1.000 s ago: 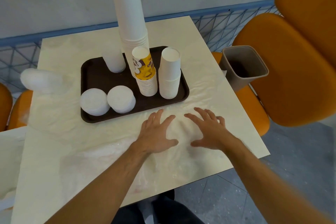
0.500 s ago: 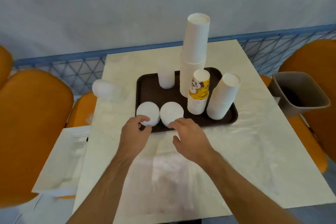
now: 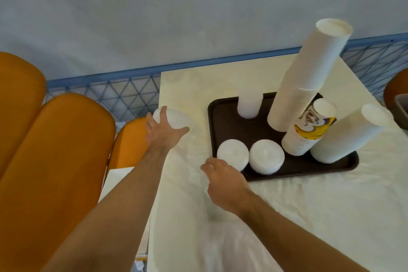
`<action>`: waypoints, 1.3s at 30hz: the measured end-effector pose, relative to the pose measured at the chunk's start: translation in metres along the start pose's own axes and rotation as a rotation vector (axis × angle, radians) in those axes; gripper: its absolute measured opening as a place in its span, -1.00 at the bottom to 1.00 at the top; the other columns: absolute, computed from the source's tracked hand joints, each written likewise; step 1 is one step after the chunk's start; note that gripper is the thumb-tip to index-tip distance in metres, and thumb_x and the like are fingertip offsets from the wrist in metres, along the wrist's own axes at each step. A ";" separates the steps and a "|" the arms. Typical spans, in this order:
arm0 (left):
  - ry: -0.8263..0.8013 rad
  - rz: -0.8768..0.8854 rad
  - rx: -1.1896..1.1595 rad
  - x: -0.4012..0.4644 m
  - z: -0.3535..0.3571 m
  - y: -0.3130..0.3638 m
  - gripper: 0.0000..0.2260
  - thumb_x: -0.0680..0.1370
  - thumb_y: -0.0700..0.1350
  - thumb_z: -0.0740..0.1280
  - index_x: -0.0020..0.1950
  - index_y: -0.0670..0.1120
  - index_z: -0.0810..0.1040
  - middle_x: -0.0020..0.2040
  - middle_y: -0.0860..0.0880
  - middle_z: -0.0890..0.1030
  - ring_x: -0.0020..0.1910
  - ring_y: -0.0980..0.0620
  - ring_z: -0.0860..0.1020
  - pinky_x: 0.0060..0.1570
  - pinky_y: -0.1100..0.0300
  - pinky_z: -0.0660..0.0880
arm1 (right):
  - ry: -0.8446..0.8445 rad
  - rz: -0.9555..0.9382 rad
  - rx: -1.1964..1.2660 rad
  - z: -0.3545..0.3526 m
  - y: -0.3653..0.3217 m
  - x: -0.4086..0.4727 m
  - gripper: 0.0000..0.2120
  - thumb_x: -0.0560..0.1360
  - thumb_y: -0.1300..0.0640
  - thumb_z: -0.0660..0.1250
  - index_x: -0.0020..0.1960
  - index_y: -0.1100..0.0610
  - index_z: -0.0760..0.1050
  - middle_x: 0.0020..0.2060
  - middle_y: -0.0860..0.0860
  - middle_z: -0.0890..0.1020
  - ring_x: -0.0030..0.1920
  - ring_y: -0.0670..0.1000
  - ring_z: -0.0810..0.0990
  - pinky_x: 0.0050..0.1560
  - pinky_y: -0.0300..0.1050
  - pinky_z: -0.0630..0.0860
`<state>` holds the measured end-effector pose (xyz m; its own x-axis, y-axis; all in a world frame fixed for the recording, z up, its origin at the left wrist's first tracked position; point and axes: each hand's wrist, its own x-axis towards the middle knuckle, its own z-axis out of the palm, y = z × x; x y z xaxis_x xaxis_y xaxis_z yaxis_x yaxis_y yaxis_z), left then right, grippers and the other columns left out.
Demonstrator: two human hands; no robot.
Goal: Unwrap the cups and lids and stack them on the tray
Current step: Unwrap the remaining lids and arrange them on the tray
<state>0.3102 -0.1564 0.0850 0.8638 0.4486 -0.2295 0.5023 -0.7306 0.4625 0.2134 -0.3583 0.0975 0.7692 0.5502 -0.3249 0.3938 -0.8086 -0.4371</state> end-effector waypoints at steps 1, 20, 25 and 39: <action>-0.025 -0.002 0.037 0.012 0.002 -0.004 -0.07 0.40 0.33 0.44 0.59 0.18 -0.04 0.62 -0.17 -0.15 0.58 -0.27 -0.06 0.49 -0.21 0.10 | -0.019 -0.004 -0.015 0.006 -0.005 0.009 -0.46 0.63 0.19 0.26 0.57 0.07 0.21 0.58 0.03 0.22 0.53 0.08 0.26 0.49 -0.02 0.29; 0.021 0.009 -0.509 0.034 0.009 -0.022 -0.39 0.40 0.02 0.54 0.36 0.15 0.34 0.21 0.00 0.20 0.14 -0.11 0.40 0.01 0.07 0.49 | -0.201 0.034 -0.280 0.051 -0.020 0.047 -0.35 0.67 0.05 0.23 0.64 0.11 -0.01 0.64 0.10 -0.05 0.62 0.16 0.00 0.56 0.07 0.14; 0.018 0.004 -0.752 -0.017 -0.018 -0.017 -0.38 0.45 0.07 0.52 0.41 0.17 0.29 0.30 0.00 0.23 0.16 -0.03 0.38 -0.18 0.28 0.38 | -0.078 0.138 0.189 0.035 -0.023 0.049 -0.51 0.62 -0.02 0.29 0.52 0.01 0.32 0.51 -0.03 0.33 0.46 0.05 0.35 0.46 -0.03 0.33; -0.056 0.223 -1.121 -0.165 -0.038 0.052 -0.24 0.22 0.42 0.44 0.35 0.48 0.18 0.41 0.11 0.30 0.33 0.04 0.43 0.13 0.09 0.58 | 0.091 -0.148 1.848 -0.051 -0.034 -0.018 -0.31 0.43 -0.09 0.53 0.47 0.15 0.43 0.42 0.18 0.49 0.46 0.16 0.44 0.51 0.12 0.31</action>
<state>0.1923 -0.2491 0.1793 0.9440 0.3223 -0.0710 0.0434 0.0920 0.9948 0.2117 -0.3511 0.1612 0.8298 0.5245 -0.1906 -0.4812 0.4997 -0.7202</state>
